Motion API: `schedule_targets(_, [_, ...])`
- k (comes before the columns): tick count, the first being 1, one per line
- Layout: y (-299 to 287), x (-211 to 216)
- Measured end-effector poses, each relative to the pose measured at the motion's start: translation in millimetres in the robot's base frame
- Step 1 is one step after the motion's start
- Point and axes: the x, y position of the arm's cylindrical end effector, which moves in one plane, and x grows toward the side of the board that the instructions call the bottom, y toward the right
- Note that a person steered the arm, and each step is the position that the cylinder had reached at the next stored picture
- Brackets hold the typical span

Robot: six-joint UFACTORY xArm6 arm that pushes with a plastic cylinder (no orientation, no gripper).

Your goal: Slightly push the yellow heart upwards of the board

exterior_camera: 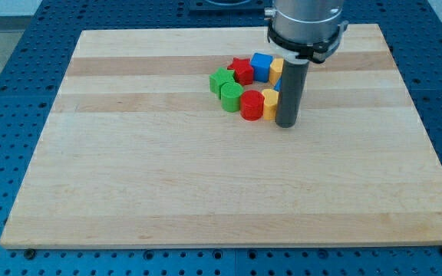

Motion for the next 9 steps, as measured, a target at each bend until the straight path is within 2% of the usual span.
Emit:
schedule_targets(3, [-3,20])
schedule_targets(6, [-32,20])
schedule_targets(9, [-20,-6])
